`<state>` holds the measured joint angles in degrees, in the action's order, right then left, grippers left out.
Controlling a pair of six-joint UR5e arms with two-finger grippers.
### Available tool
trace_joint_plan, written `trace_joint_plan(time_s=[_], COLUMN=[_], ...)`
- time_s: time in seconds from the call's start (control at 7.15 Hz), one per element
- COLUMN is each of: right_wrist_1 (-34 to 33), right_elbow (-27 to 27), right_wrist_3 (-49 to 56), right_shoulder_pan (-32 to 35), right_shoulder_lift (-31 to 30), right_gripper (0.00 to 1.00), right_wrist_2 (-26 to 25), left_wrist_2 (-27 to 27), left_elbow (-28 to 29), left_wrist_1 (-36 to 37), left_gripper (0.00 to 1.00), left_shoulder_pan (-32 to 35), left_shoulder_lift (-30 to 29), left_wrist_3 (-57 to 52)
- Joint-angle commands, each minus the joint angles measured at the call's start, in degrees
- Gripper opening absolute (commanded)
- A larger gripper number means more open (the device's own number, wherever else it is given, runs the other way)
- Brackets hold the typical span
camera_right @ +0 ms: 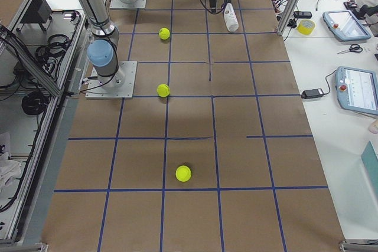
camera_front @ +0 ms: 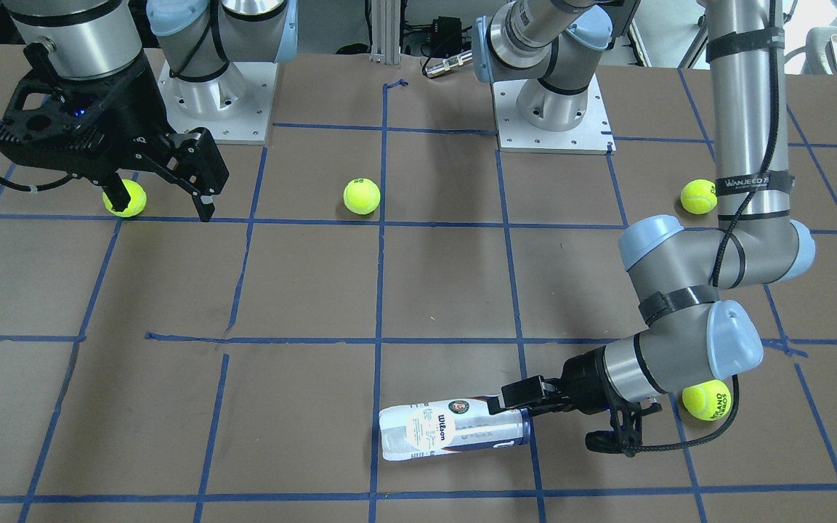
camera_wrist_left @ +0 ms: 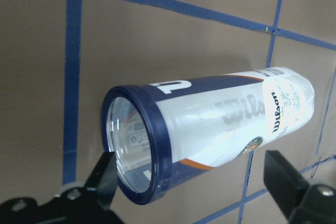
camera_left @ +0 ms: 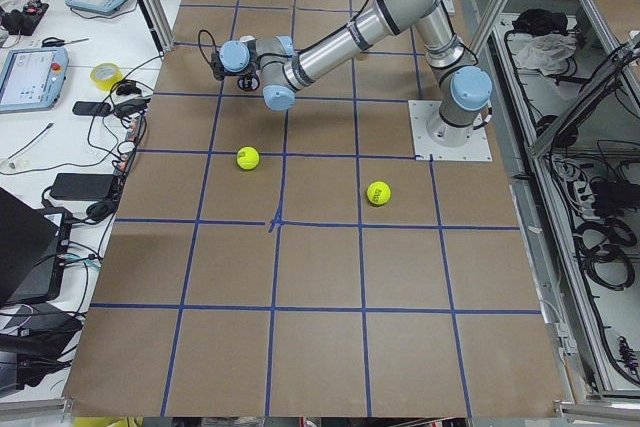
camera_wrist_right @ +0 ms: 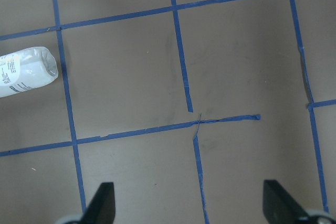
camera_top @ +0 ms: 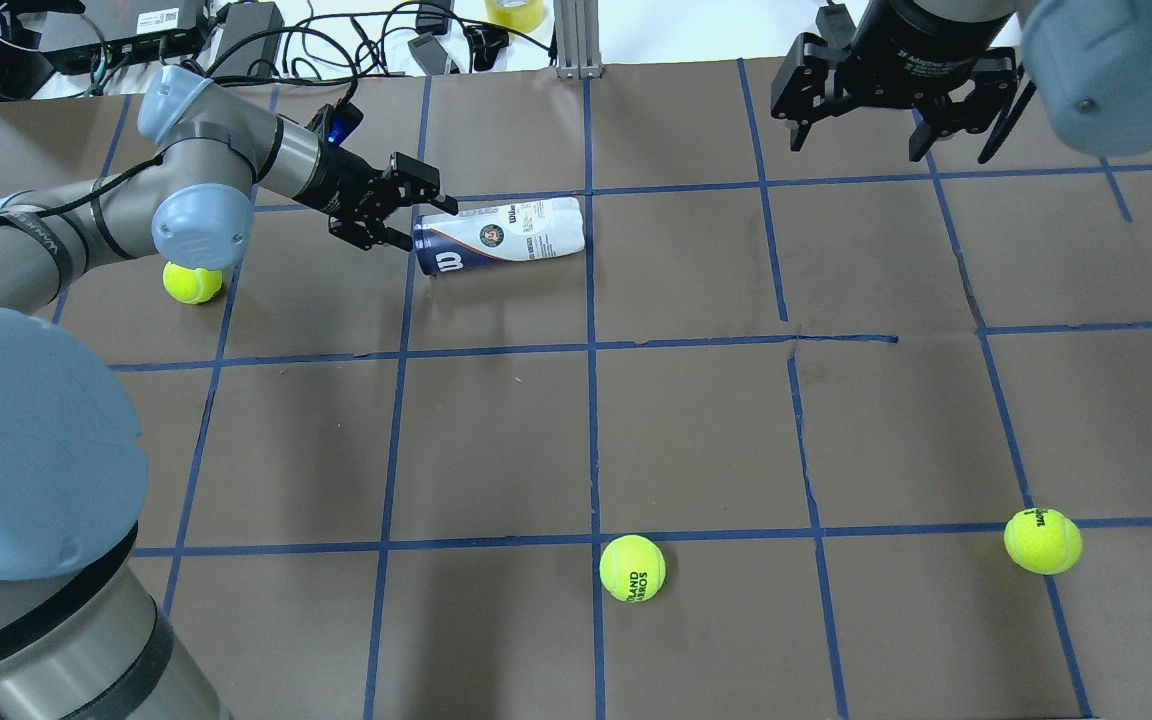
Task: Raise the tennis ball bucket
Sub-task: 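Reach the left gripper to the tube's capped end and grasp it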
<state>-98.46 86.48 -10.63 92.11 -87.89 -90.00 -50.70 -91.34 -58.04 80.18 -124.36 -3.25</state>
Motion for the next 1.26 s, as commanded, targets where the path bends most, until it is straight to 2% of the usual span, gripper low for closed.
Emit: trace_joint_plan(time_s=[0.0,0.28,0.42,0.56,0.7,0.84,0.98,1.12], right_wrist_1=[-0.06,0.03,-0.24,-0.59,-0.07,-0.06,0.03,0.03], right_elbow=[0.01,0.01,0.01,0.01,0.01,0.01,0.01,0.01], right_wrist_3=[0.0,0.0,0.43,0.44,0.27,0.18,0.18,0.18], right_shoulder_pan=[0.0,0.0,0.0,0.0,0.0,0.0,0.0,-0.09], right_shoulder_lift=[0.09,0.0,0.17,0.18,0.26,0.26,0.26,0.26], right_gripper=[1.0,1.0,1.0,1.0,1.0,1.0,1.0,1.0], right_wrist_2=[-0.09,-0.36,-0.36,-0.27,-0.27,-0.27,-0.27,-0.27], left_wrist_2=[0.33,0.33,0.25,0.25,0.25,0.33,0.25,0.25], left_elbow=[-1.2,-1.3,-1.3,-1.21,-0.95,-0.94,-0.68,-0.33], left_wrist_1=[0.03,-0.23,-0.5,-0.15,0.03,0.12,0.12,0.12], left_gripper=[0.97,0.92,0.61,0.48,0.44,0.3,0.0,0.0], left_shoulder_pan=[0.06,0.32,0.5,0.68,0.68,0.68,0.68,0.68], left_shoulder_lift=[-0.36,-0.71,-0.8,-0.88,-0.89,-0.89,-0.8,-0.54], left_wrist_3=[0.0,0.08,0.0,0.17,0.0,0.08,0.35,3.74])
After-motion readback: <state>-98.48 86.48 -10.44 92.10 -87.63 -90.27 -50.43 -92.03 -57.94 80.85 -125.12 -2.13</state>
